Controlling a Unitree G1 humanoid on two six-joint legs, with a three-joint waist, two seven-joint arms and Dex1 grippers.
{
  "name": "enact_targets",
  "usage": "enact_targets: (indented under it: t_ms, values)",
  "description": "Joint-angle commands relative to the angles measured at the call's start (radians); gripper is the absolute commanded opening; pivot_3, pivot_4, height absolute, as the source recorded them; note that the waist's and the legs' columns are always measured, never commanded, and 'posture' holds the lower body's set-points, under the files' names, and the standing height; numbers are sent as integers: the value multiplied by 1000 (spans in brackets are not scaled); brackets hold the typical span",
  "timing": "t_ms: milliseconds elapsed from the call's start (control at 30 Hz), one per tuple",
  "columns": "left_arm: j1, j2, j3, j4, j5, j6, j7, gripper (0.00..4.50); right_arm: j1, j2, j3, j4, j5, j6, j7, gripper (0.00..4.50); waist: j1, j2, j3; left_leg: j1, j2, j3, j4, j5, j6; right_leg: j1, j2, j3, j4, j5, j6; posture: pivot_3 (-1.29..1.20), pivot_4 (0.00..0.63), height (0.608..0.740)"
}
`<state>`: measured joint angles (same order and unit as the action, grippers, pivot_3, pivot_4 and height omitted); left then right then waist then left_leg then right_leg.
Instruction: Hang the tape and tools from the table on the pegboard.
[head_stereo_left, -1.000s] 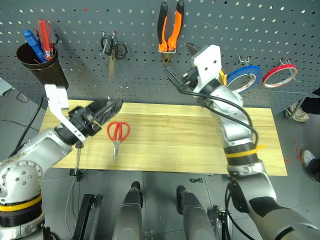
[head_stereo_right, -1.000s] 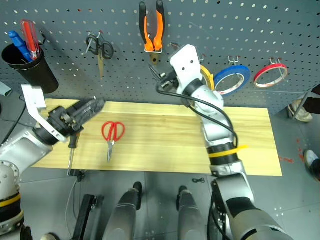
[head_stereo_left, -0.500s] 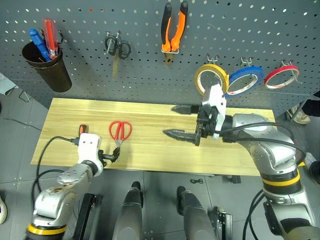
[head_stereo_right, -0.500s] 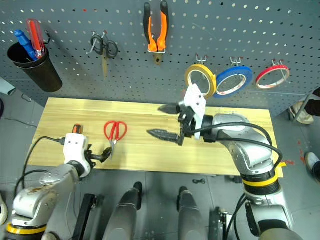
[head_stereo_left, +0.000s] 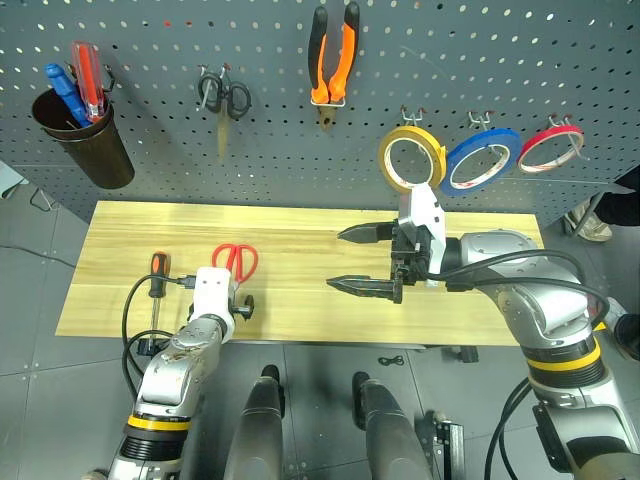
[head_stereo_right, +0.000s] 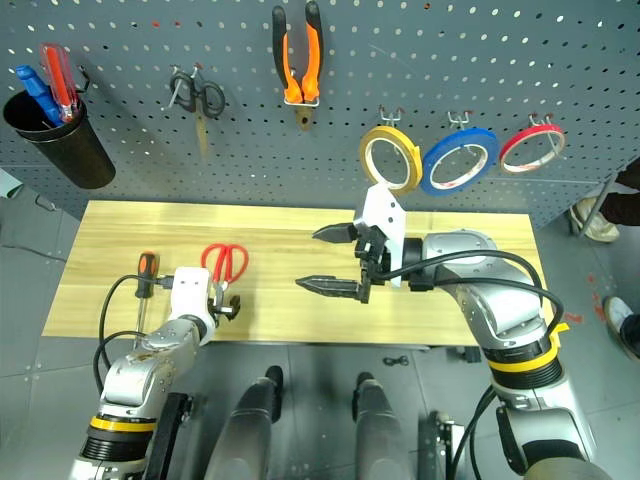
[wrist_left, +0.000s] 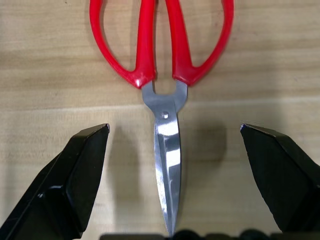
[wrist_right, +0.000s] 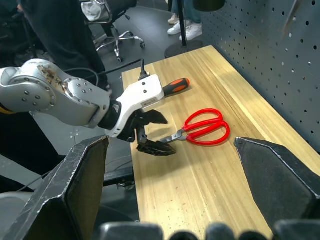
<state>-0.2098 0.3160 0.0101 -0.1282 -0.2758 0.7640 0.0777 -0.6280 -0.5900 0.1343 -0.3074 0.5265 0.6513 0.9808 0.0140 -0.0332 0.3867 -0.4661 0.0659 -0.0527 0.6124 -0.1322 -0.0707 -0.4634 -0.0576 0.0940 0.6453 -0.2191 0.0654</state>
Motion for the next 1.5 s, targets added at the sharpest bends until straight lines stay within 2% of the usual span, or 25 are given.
enact_targets:
  t_ms: [33, 167, 267, 367, 533, 733, 833, 1033, 1200, 1333, 1500]
  values:
    - [-18, -16, 24, 55, 25, -24, -23, 4500, -4, -13, -16, -62, 15, 3, -1, 4440, -2, 0, 0, 0, 0, 0, 0, 0, 0, 0, 0, 0, 0, 0, 0, 50, 409, 740]
    - [-46, -19, 20, 94, 57, -5, -26, 4500, -19, -3, -18, -71, 28, 11, -7, 4440, -4, 0, 0, 1, 0, 0, 0, 0, 0, 1, 0, 0, 0, 0, 1, 49, 412, 740]
    - [-47, -26, 29, 95, 72, 10, -25, 3672, -28, 4, -13, -75, 28, 9, -9, 4500, -9, 0, 0, 2, 0, 0, 0, 0, 0, 1, 0, 0, 0, -1, 1, 50, 416, 740]
    - [-38, -27, 38, 77, 80, 31, -27, 2223, -26, 5, -10, -80, 26, 8, -11, 4500, -10, 0, 0, 4, 0, 0, -1, 0, 0, 3, 0, 0, 0, -1, 1, 49, 418, 740]
    - [-24, -32, 52, 49, 91, 51, -36, 85, -19, 5, -4, -79, 14, -3, -14, 4500, -14, 0, 0, 5, 0, 0, -1, 0, 0, 4, 0, 0, 0, -1, 2, 58, 427, 740]
    - [-33, -29, 56, 32, 110, 15, -63, 106, -5, 9, 1, -63, -11, -33, -21, 4500, -14, 0, 0, 5, 0, 0, -1, 0, 0, 4, 0, 0, 0, -1, 2, 72, 413, 740]
    - [-1, 6, 32, -51, 130, -62, -118, 106, 6, 4, -18, -75, -14, -43, -35, 4500, -14, 0, 0, 5, 0, 0, -1, 0, 0, 4, 0, 0, 0, -1, 2, 73, 399, 740]
    - [185, 110, 1, -368, 187, -200, -216, 106, 43, -32, -91, -140, 4, -56, -61, 4500, -11, 0, 0, 5, 0, 0, -4, 0, 0, 4, 0, 0, -3, -1, 1, 80, 381, 740]
    - [345, 103, 24, -600, 220, -364, -226, 106, -1, -24, -168, -189, 91, 8, -118, 4500, -13, 0, 0, 5, 0, 1, -5, 0, 0, 4, -1, 1, -4, -1, 2, 83, 355, 740]
    - [293, 71, 48, -680, 249, -396, -192, 106, -106, 11, -234, -174, 167, 36, -189, 4500, -10, 0, 0, 4, 0, 1, -3, 0, 0, 3, 0, 1, -4, 0, 2, 92, 345, 740]
    - [99, 60, 62, -644, 293, -384, -167, 106, -249, 31, -266, -106, 219, 69, -249, 4500, -4, -3, -3, 3, 0, 1, -2, 3, 1, 4, 0, 1, -4, 3, 3, 96, 338, 740]
